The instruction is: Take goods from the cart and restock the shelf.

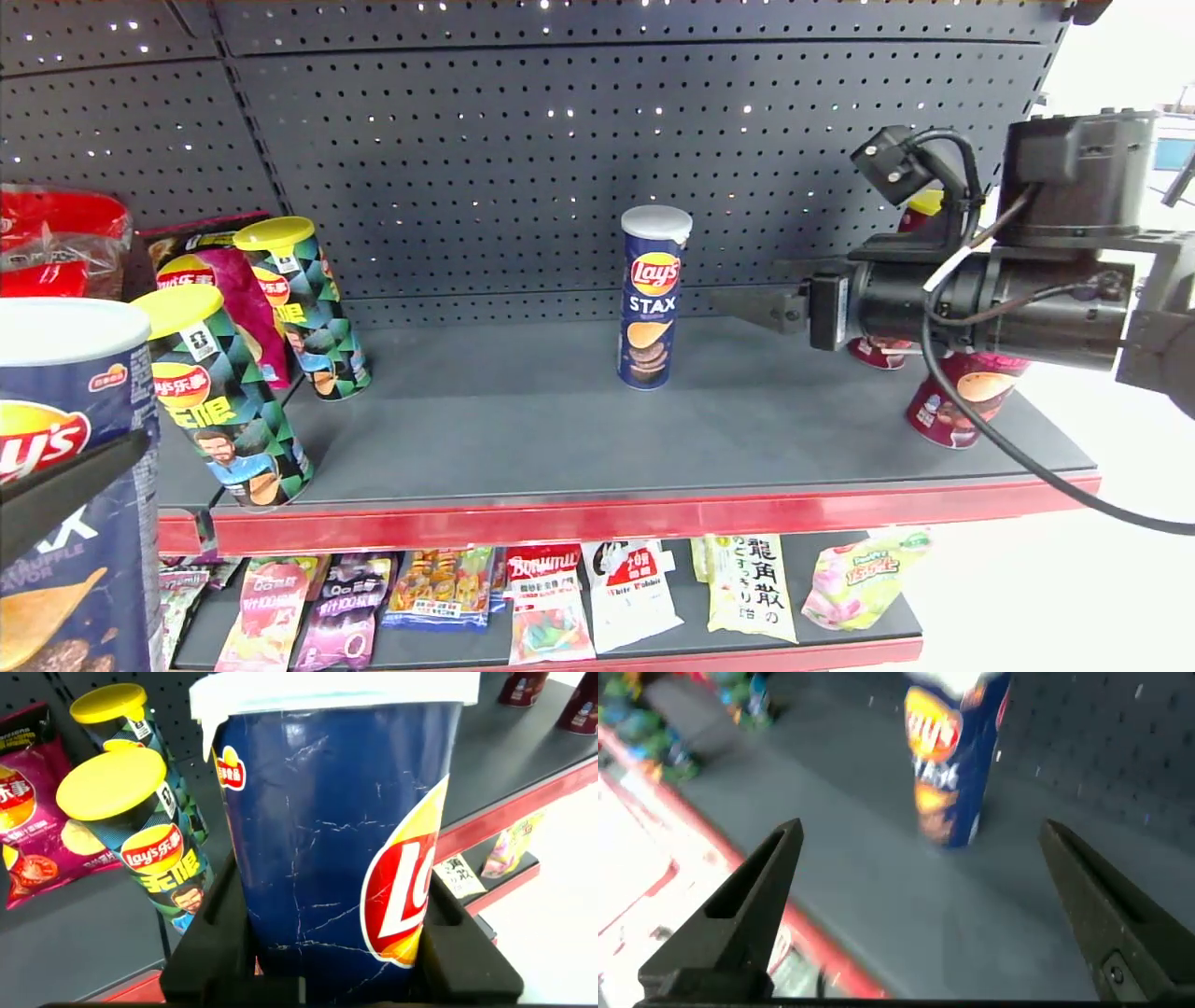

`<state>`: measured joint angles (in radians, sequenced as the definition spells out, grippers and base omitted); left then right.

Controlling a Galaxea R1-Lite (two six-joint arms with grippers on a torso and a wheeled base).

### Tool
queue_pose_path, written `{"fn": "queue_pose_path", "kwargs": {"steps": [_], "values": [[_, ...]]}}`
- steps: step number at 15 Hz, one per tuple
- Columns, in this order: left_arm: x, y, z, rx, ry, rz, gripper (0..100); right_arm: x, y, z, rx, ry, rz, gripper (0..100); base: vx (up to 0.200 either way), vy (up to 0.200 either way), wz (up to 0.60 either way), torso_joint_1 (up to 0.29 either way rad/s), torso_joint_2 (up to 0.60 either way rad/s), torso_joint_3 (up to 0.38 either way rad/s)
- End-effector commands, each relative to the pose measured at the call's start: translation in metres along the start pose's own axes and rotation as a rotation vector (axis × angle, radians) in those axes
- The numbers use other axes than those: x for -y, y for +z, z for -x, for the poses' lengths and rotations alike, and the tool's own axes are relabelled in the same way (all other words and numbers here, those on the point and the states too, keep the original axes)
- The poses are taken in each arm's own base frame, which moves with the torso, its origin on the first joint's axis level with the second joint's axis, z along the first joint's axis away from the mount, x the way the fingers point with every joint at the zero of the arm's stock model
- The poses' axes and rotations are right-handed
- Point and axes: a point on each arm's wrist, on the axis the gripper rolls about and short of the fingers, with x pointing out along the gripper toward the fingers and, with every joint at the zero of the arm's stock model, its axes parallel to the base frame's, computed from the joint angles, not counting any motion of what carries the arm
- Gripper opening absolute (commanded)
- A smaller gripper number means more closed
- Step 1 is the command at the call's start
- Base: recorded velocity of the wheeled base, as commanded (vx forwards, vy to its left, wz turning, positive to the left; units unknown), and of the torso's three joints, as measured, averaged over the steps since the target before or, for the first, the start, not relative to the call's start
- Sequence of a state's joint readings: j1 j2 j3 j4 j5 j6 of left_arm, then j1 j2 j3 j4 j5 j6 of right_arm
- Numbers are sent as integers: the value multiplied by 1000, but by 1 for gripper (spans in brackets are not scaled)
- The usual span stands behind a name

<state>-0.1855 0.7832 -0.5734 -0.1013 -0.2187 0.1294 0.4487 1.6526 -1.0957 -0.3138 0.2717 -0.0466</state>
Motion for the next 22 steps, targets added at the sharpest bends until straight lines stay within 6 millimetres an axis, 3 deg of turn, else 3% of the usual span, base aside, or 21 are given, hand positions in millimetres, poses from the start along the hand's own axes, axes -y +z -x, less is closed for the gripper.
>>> {"fn": "queue_pose_path", "kwargs": {"steps": [1, 7, 22], "values": [[0, 0, 0, 0, 1, 1, 0, 9, -16, -36, -35, 2, -11, 100, 0, 0, 0, 0, 0, 0], [0, -5, -4, -26, -3, 6, 0, 17, -16, -75, -21, -40, -6, 100, 0, 0, 0, 0, 0, 0], [0, -7, -3, -31, 0, 9, 0, 21, -12, -116, 12, -42, 8, 100, 0, 0, 0, 0, 0, 0]]}}
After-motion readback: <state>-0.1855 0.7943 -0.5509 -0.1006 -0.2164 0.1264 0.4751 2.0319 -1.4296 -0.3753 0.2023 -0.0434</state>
